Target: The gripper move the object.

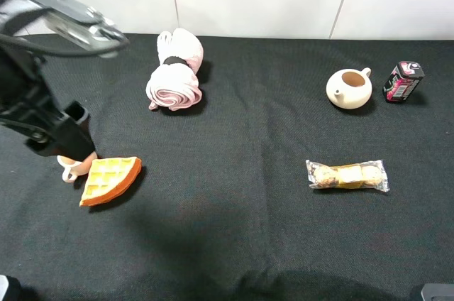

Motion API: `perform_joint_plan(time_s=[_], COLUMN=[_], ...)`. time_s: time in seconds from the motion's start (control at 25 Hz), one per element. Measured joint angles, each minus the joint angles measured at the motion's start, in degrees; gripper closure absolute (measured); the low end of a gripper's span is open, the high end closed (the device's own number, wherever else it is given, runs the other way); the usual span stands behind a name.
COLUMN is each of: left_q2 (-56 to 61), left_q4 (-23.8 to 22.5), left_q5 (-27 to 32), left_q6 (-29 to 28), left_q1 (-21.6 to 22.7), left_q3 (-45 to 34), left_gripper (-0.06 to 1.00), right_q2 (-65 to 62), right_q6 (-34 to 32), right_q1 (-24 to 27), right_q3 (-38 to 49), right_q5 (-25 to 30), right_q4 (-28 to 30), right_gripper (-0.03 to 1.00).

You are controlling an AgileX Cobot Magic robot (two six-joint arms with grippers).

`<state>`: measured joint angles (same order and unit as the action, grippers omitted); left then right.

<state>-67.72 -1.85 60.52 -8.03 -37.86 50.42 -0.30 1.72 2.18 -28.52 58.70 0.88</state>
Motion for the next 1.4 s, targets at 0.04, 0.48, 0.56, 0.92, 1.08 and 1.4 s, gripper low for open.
perform_joint_plan(time_s=[0.04,0.48,0.56,0.92,1.08,1.4], left_q2=[1.3,13.7,15.7,25.6,28.9,34.6], left_q4=[-0.2,-3.8,-4.7,-9.4,-10.3,-10.4], left_q5=[0.1,1.8,2.0,3.2,6.0,7.2], left_q6=[0.0,-3.6,-4.3,-6.8,-7.9,-9.0], left_q1=[0.0,0.0,0.0,0.0,0.0,0.0], left_q3=[0.0,0.0,0.0,0.0,0.0,0.0], left_gripper=[-0.03,-0.03,-0.03,-0.03,-0.03,-0.03], right_q2=[0.0,0.0,0.0,0.0,0.0,0.0], right_q6=[0.0,0.0,0.0,0.0,0.0,0.0], right_q1=[0.0,0.0,0.0,0.0,0.0,0.0], right_q3=[0.0,0.0,0.0,0.0,0.0,0.0], right_q5=[0.0,0.0,0.0,0.0,0.0,0.0], right_q4=[0.0,0.0,0.0,0.0,0.0,0.0], right_gripper=[0.27,0.27,0.27,0.27,0.27,0.27])
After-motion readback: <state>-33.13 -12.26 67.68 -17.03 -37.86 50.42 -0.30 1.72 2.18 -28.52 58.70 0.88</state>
